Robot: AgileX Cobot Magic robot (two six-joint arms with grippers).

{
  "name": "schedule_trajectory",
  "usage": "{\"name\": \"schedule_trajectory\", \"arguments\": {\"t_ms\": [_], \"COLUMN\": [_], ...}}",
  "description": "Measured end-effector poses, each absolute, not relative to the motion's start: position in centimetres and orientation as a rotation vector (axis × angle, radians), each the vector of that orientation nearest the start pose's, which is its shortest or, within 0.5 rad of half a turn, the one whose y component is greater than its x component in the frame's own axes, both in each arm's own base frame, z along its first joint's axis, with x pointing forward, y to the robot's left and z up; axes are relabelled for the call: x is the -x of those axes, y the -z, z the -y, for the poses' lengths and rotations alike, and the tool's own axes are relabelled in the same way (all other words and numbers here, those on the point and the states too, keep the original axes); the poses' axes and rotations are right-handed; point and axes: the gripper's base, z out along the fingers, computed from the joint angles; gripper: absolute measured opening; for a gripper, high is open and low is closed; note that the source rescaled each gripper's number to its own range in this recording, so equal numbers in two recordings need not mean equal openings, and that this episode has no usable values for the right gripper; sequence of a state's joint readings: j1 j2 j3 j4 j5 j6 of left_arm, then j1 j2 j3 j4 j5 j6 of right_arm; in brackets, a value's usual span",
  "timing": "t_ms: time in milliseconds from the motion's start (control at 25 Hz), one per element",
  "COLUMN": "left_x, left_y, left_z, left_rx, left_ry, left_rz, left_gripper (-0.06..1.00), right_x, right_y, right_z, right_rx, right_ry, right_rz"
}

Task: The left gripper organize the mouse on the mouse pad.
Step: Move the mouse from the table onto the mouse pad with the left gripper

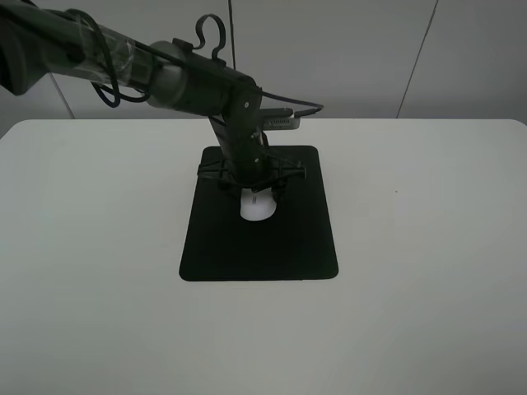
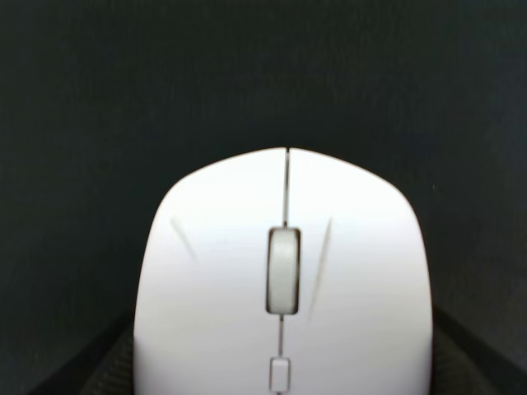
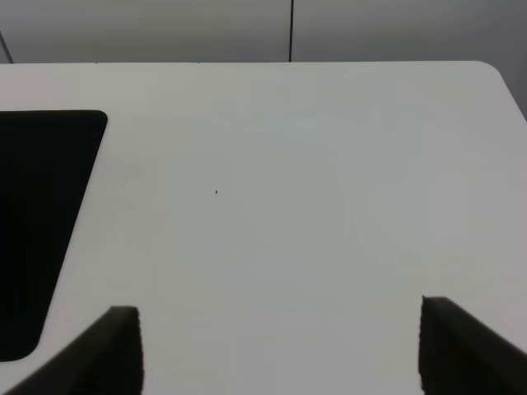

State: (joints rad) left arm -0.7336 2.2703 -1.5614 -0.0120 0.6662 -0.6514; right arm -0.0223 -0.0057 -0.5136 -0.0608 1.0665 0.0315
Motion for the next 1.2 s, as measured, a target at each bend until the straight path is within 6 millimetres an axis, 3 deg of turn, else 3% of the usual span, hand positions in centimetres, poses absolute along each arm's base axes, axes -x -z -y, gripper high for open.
{"name": "schedule_trajectory", "arguments": {"t_ms": [600,800,840,880,960,1000,1080,1200], "left_x": [-34.01,-34.18,-34.22,-34.28,-34.39,-34.44,-34.48,-34.49], "left_y": [-9.78,-9.83,-9.84,-9.86,-9.88,-9.89,-9.9,-9.9], "left_z": [29.43,29.56,29.56,29.57,29.56,29.53,29.5,29.5], "left_rx": [-0.16,-0.038,-0.022,-0.006,-0.007,-0.016,-0.023,-0.02], "left_ry": [0.174,0.208,0.209,0.213,0.21,0.203,0.197,0.198], "left_rz": [-2.917,-2.904,-2.901,-2.895,-2.883,-2.877,-2.872,-2.871], "left_gripper": [0.02,0.04,0.1,0.25,0.75,0.87,0.97,1.0], "right_x": [0.78,0.78,0.78,0.78,0.78,0.78,0.78,0.78], "right_y": [-28.06,-28.06,-28.06,-28.06,-28.06,-28.06,-28.06,-28.06], "right_z": [0.47,0.48,0.48,0.48,0.48,0.48,0.48,0.48], "right_rx": [-0.058,-0.058,-0.058,-0.058,-0.058,-0.058,-0.058,-0.058], "right_ry": [0.067,0.068,0.068,0.068,0.068,0.068,0.068,0.068], "right_rz": [-2.029,-2.029,-2.029,-2.029,-2.029,-2.029,-2.029,-2.029]}}
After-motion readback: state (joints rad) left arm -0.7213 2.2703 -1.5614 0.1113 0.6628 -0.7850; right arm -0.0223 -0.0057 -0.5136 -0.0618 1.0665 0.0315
